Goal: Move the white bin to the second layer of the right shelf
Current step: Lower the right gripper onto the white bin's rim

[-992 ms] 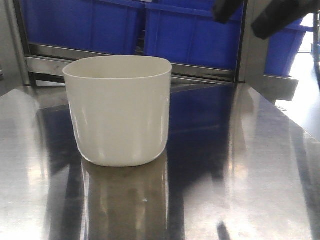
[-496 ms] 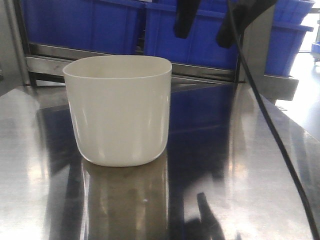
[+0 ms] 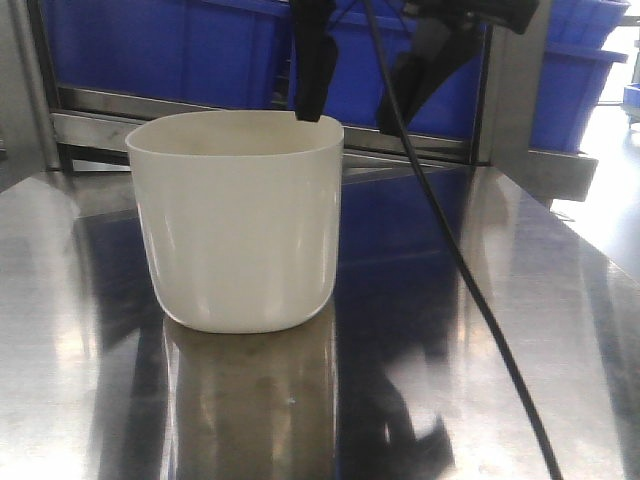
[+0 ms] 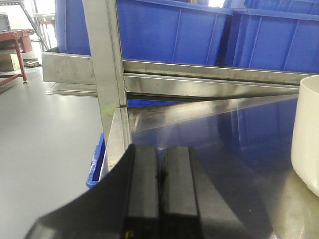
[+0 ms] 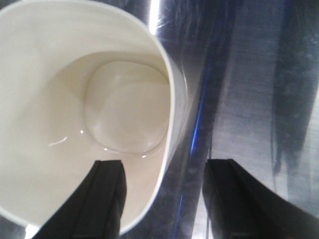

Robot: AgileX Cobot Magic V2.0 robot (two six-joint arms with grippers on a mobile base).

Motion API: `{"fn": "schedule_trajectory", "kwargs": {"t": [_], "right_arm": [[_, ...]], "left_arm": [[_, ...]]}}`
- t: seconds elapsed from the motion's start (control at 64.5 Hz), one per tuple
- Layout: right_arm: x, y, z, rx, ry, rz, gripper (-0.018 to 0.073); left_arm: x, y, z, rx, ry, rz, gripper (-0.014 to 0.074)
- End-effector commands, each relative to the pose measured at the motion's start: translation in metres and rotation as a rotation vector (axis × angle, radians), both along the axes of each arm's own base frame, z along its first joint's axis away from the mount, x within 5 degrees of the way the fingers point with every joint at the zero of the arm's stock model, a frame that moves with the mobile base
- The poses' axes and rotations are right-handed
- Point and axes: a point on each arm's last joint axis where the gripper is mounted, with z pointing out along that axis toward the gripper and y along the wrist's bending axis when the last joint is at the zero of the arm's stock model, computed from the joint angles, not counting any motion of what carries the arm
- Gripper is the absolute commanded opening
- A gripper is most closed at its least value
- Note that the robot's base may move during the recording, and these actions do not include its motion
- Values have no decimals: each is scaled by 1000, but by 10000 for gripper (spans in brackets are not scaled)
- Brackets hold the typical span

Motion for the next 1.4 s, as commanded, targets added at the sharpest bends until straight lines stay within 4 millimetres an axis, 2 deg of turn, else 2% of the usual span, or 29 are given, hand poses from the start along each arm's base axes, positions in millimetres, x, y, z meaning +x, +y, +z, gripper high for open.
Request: {"fn": "schedule_trajectory", "kwargs": {"t": [0.0, 0.341, 0.992, 1.039, 1.225, 1.38], "right_arm": [[1, 0, 24, 69, -104, -1, 468], [19, 8, -7, 16, -61, -8, 468], [26, 4, -10, 6, -82, -23, 464], [26, 4, -10, 7, -78, -24, 450], [25, 4, -10, 19, -62, -43, 298], [24, 5, -10, 28, -44, -56, 239]], "left_arm": [[0, 0, -4, -17, -59, 1, 85], [0, 0, -4, -17, -59, 1, 85], [0, 0, -4, -17, -59, 1, 85], [0, 0, -4, -17, -59, 1, 85], [0, 0, -4, -17, -59, 1, 85], [0, 0, -4, -17, -59, 1, 85]]}}
